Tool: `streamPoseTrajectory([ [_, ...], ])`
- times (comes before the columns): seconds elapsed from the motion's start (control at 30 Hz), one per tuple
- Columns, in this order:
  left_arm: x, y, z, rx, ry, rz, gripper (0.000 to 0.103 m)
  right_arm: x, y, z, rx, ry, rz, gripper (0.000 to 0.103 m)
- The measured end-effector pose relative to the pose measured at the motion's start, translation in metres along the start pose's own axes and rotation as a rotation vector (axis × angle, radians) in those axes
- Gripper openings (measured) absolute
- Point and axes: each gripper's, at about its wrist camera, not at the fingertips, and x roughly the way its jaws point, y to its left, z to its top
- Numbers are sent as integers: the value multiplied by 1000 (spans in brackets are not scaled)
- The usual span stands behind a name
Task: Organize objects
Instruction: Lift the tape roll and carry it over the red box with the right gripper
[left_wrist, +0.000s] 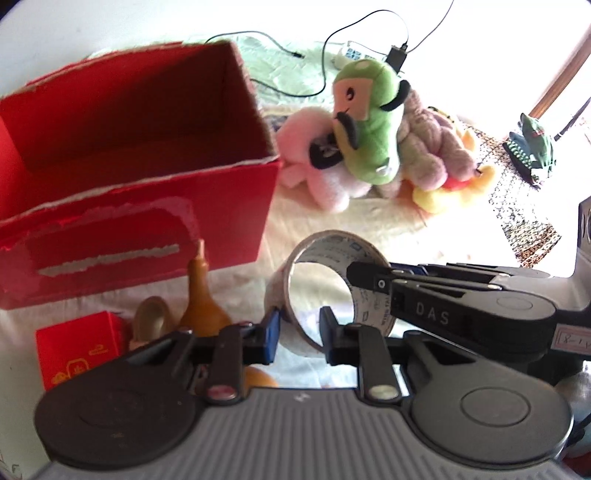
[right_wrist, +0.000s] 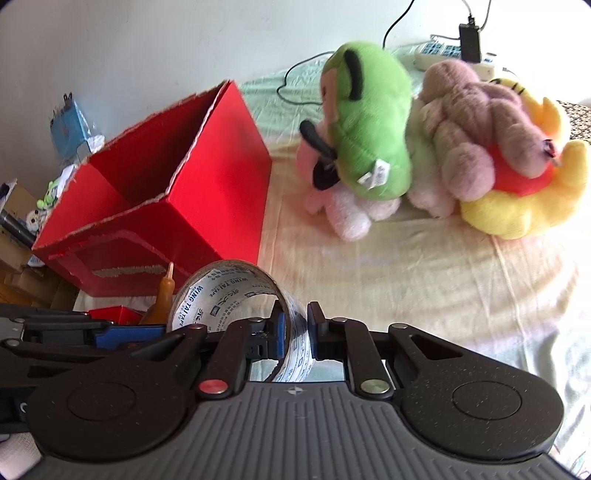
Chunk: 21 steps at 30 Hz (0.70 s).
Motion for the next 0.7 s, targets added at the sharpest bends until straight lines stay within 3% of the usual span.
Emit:
streamPoseTrajectory([
  [0.2, -21, -14, 7, 47, -80, -2, 19, -30, 2, 11, -27, -108, 25, 14],
  [0.47, -80, -11, 36, 80, -288, 18, 19, -57, 40, 59, -132, -295, 89, 15],
  [0.57, -95, 3, 50, 76, -351, 46, 19, -47, 62, 81, -186, -317, 96, 15],
  [0.7, -103, 34, 66, 44, -394, 81, 19, -17, 88, 104, -237, -276, 86, 15],
])
